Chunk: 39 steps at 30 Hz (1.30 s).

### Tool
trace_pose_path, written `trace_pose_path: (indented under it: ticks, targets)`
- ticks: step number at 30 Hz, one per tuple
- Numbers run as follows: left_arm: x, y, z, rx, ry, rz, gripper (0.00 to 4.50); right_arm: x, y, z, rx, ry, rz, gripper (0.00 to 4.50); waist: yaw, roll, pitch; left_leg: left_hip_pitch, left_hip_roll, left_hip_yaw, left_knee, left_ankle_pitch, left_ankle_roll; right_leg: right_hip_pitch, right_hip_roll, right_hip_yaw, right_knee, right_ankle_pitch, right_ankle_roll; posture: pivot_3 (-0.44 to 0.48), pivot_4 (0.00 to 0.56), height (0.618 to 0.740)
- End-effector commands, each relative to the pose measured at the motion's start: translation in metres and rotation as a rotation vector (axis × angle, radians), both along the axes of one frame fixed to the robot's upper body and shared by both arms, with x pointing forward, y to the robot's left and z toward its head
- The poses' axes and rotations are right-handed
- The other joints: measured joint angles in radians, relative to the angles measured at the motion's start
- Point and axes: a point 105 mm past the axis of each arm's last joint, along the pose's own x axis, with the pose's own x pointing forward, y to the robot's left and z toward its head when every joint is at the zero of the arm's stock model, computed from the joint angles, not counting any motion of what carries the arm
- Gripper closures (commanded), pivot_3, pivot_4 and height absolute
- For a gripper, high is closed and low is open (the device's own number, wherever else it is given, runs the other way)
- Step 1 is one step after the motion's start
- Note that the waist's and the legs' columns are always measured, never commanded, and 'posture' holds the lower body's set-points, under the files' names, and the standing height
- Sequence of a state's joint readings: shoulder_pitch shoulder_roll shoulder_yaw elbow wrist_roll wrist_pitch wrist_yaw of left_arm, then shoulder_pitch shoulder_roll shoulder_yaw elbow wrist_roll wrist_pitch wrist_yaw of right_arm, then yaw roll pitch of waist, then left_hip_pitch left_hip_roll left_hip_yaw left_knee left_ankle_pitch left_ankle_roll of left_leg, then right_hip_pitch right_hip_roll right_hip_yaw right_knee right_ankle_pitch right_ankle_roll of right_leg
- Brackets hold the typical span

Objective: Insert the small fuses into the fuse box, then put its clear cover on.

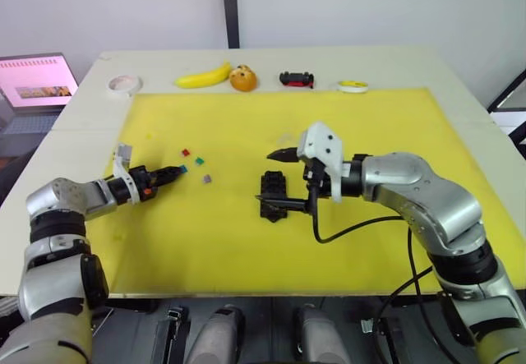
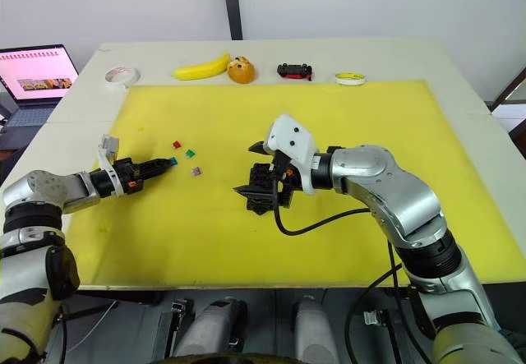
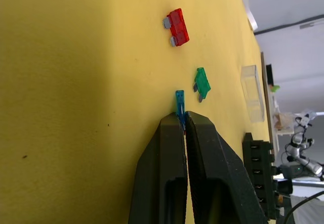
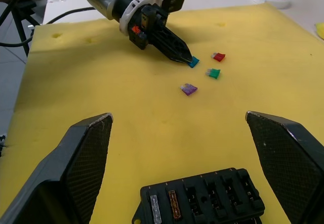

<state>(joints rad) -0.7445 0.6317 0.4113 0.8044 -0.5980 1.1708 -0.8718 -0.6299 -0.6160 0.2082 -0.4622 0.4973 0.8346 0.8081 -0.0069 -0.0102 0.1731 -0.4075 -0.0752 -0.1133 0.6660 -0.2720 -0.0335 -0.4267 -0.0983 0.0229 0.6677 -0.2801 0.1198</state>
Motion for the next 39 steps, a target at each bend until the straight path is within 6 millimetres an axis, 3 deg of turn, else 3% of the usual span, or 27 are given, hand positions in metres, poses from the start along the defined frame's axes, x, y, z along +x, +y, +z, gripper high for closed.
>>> trace_pose_path:
  ticks: [1, 6, 10, 15, 28, 39]
  targets:
    - [-0.007, 0.009, 0.016, -0.036, -0.046, 0.014, 4.37, -0.004, -0.003, 0.018, 0.053, -0.039, -0.003, 0.00, -0.007, 0.000, 0.000, 0.000, 0.000, 0.000, 0.000, 0.000, 0.000, 0.000, 0.000, 0.000, 0.000, 0.000, 0.000, 0.000, 0.150, 0.740]
    - [-0.025, 0.010, 0.055, -0.098, -0.151, -0.022, 4.37, -0.006, -0.007, 0.028, 0.158, 0.028, -0.024, 0.00, -0.012, -0.001, 0.001, 0.000, 0.001, 0.000, -0.001, 0.000, 0.000, -0.001, 0.001, 0.000, 0.000, 0.000, 0.000, 0.000, 0.150, 0.740]
    - [-0.045, -0.008, 0.088, -0.138, -0.249, -0.112, 4.37, -0.010, -0.007, 0.035, 0.264, 0.120, -0.027, 0.00, -0.008, -0.001, 0.001, -0.001, 0.002, 0.000, -0.001, 0.000, 0.000, -0.002, 0.000, 0.001, 0.000, 0.000, 0.000, 0.000, 0.150, 0.740]
    - [-0.060, -0.031, 0.112, -0.172, -0.370, -0.212, 4.37, -0.017, 0.002, 0.039, 0.405, 0.246, -0.017, 0.00, -0.009, -0.001, 0.001, -0.001, 0.002, 0.000, -0.001, 0.000, 0.000, -0.001, 0.000, 0.001, -0.001, 0.000, 0.000, 0.000, 0.150, 0.740]
    - [-0.075, -0.104, 0.140, -0.341, -0.478, -0.392, 4.37, -0.007, 0.019, 0.054, 0.684, 0.461, -0.071, 0.00, -0.011, -0.001, 0.000, -0.001, 0.001, 0.000, -0.001, 0.000, -0.001, -0.002, 0.000, 0.001, -0.001, 0.000, 0.000, 0.000, 0.150, 0.740]
    - [-0.076, -0.125, 0.143, -0.429, -0.444, -0.372, 4.37, 0.002, 0.018, 0.060, 0.786, 0.552, -0.119, 0.00, -0.011, -0.001, 0.000, 0.000, 0.001, 0.001, -0.001, 0.000, -0.001, -0.002, 0.001, 0.002, -0.001, 0.000, 0.000, 0.000, 0.150, 0.740]
